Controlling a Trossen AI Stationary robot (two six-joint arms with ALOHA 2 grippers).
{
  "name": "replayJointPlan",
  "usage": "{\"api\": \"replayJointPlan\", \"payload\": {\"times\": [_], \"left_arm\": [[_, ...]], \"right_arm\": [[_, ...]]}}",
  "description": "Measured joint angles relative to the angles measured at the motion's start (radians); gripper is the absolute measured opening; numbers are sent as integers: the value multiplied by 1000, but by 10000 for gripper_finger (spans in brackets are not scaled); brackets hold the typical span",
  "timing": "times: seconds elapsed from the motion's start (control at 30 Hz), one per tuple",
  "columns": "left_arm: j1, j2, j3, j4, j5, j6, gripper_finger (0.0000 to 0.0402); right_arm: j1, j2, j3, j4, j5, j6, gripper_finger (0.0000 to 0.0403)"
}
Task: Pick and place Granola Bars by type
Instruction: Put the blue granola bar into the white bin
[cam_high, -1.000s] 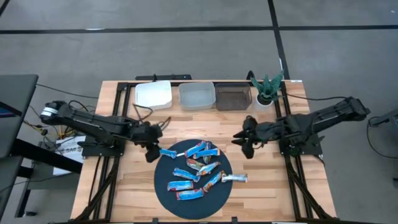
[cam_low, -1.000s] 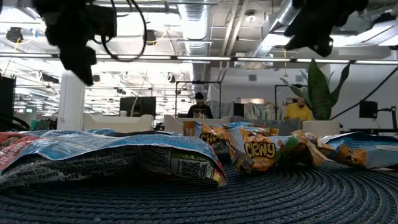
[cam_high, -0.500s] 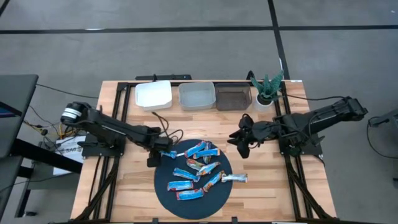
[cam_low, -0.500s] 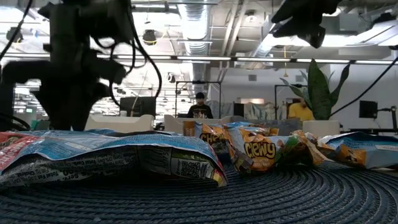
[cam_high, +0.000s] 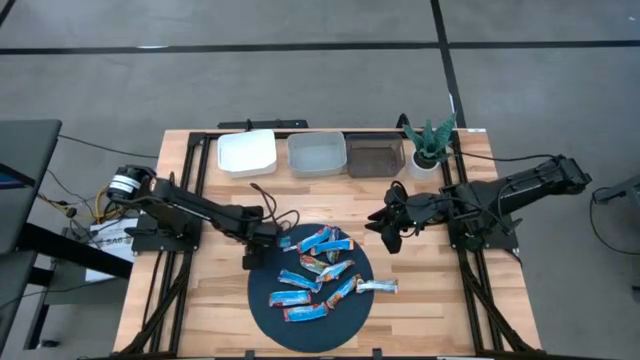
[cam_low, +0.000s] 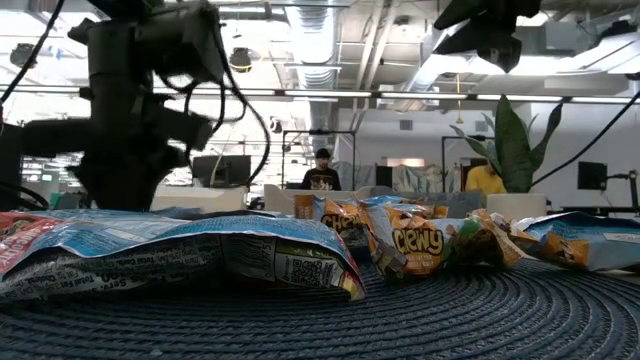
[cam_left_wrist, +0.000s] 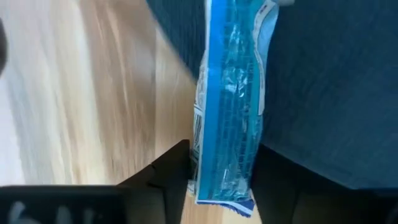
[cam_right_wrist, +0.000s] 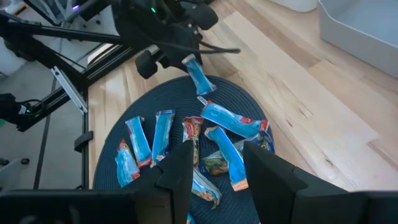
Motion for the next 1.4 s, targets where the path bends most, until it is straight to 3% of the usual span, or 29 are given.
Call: {"api": "replayJointPlan", "payload": {"times": [0.2, 0.37, 0.57, 0.77, 0.9, 1.03, 1.23, 1.4], "left_arm": [[0, -49, 1, -4, 0, -48, 68], [0, -98, 1, -6, -32, -161, 56], [43, -199, 1, -5, -187, -389, 61], [174, -349, 0, -3, -359, -608, 60], [307, -457, 0, 1, -424, -604, 59], [465, -529, 0, -2, -426, -557, 59], [684, -545, 0, -2, -324, -440, 59], [799, -518, 0, 5, -290, -363, 59]], "right_arm": [[0, 0, 0, 1, 2, 0, 131], [0, 0, 0, 0, 2, 0, 131], [0, 0, 0, 7, 2, 0, 131], [-3, 0, 0, 52, 2, -4, 131], [-24, 0, 0, 52, 2, -4, 131], [-52, 0, 0, 51, 2, -5, 131], [-81, 0, 0, 50, 2, -6, 131], [-92, 0, 0, 50, 2, -6, 131]]}}
